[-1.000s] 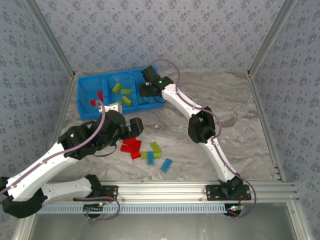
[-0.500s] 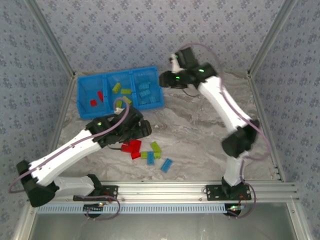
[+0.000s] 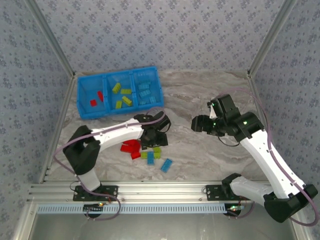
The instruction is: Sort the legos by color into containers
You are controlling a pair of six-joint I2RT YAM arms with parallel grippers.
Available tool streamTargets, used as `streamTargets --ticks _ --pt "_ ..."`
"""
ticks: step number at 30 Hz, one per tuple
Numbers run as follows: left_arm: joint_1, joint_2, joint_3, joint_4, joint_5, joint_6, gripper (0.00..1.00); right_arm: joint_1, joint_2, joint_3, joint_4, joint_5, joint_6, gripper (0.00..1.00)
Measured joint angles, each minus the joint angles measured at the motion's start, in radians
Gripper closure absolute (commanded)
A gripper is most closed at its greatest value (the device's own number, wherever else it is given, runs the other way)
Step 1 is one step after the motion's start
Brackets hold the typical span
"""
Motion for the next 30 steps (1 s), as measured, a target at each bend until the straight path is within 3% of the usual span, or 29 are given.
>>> streamTargets --ticks 10,20,24,30 --pt "0.026 0.110 0.027 0.005 0.043 -0.021 0.30 -0.003 -0.016 0.047 -0.052 0.007 0.007 0.27" --pt "0.046 0.190 0.058 -0.031 0.023 0.014 0.57 -0.003 -0.006 0.053 -0.067 0.001 0.008 0.27" --pt "0.053 0.196 0.075 -0.050 0.019 0.034 0.70 -0.001 -0.019 0.025 -0.063 -0.051 0.008 0.27" --pt "0.086 0.182 0.140 -0.103 -0.011 0.066 0.72 0.035 -0.054 -0.060 -0.014 -0.191 0.011 0.28"
